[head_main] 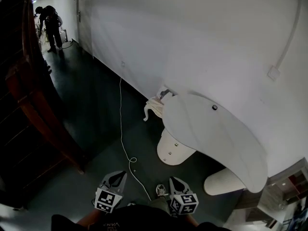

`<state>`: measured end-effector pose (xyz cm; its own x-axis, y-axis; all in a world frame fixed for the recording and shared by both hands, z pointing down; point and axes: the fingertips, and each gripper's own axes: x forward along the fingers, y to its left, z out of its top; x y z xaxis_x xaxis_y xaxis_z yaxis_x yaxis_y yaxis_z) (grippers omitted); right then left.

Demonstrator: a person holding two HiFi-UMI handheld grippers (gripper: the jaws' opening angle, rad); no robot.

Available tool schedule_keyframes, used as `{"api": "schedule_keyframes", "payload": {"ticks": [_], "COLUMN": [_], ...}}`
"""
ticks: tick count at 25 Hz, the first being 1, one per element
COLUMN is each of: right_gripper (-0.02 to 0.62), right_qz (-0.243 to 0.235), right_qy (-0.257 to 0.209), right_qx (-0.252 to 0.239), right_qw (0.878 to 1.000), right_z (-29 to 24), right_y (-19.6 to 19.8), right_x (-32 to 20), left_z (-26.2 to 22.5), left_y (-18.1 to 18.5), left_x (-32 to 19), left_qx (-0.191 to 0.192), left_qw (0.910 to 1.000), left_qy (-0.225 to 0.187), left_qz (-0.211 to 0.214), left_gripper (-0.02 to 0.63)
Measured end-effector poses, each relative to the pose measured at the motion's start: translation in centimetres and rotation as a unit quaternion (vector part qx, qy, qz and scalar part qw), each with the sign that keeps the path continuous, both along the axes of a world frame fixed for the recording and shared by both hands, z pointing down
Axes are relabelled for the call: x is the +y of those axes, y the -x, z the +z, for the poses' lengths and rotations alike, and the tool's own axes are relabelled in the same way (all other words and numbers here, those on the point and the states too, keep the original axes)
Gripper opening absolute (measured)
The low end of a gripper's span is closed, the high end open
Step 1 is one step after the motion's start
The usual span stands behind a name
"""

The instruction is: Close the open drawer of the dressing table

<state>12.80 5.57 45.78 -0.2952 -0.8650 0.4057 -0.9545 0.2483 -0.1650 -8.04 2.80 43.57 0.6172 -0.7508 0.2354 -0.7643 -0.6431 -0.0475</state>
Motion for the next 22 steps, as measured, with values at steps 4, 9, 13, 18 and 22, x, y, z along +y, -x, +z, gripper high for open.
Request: {"api": "schedule_keyframes", "payload": {"ticks": [4, 9, 13, 18, 22], "right_gripper": [0.003, 0.002, 0.002, 0.002, 0.002], "right_qz": [-0.007, 0.000, 0.004, 0.000, 0.003], "right_qy": [-0.001, -0.009, -0.017, -0.026, -0.026], "right_qx": [0.010, 0.017, 0.013, 0.010, 0.008], "right_qw": [1.000, 1.000, 1.000, 1.000, 1.000], "right_z": [-0.5, -1.2, -1.6, -1.9, -1.8], "right_y": [0.6, 0.4, 0.5, 0.9, 0.7], "right_x": [-0.1, -0.7, -1.2, -2.0, -2.2], "left_z": [-0.2, -0.3, -0.2, 0.2, 0.4], "left_y": [0.8, 1.0, 0.9, 0.2, 0.0], "left_x": [0.3, 0.2, 0.1, 0.2, 0.2], "left_qx": [-0.003, 0.000, 0.005, 0.006, 0.006], "left_qw": [1.0000, 0.9999, 0.9999, 0.9999, 0.9998], "left_qy": [0.008, 0.009, 0.010, 0.015, 0.019], "left_qz": [-0.004, -0.005, -0.008, -0.005, -0.007], "left_gripper": [0.018, 0.018, 0.018, 0.018, 0.018]}}
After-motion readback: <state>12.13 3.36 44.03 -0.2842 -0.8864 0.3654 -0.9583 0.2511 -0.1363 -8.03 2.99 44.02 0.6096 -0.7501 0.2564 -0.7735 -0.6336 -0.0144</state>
